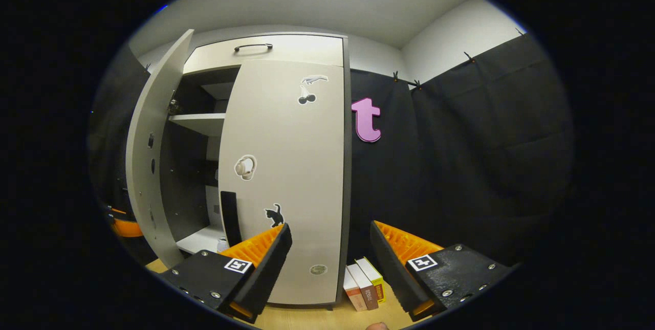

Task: Grab one shoe with the right hand and put it into the shoe cabinet, grab the other shoe with the left hand and put it into the shoe cabinet; then close the right door with the right hand and the left door with the left hand.

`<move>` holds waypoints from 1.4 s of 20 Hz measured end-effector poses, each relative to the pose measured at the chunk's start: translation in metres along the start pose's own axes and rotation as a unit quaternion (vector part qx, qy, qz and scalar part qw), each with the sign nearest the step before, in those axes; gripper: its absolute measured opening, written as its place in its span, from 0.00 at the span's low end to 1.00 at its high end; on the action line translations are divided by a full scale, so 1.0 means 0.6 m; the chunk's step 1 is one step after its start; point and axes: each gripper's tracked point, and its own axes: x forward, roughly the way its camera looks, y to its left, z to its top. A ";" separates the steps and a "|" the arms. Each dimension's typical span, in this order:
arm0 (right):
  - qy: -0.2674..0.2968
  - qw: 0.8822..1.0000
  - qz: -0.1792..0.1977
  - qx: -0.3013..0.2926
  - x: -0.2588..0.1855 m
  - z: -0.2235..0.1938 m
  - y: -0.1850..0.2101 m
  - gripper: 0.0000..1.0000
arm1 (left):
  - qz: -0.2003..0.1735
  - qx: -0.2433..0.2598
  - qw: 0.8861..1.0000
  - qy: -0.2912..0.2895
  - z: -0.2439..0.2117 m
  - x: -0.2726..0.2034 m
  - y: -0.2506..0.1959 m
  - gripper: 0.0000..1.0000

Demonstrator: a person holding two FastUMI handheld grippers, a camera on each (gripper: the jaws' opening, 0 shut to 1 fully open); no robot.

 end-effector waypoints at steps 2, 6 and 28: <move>0.000 1.000 -0.009 0.000 -0.002 -0.001 -0.025 0.95 | 0.008 0.009 1.000 -0.005 0.002 0.027 -0.007 0.96; 0.002 1.000 -0.022 0.001 -0.003 -0.007 -0.061 0.94 | 0.027 0.025 0.999 -0.002 -0.014 0.081 -0.033 1.00; 0.042 0.999 -0.010 -0.015 0.018 -0.069 -0.078 0.95 | 0.109 0.054 0.993 -0.016 0.009 0.188 -0.038 0.99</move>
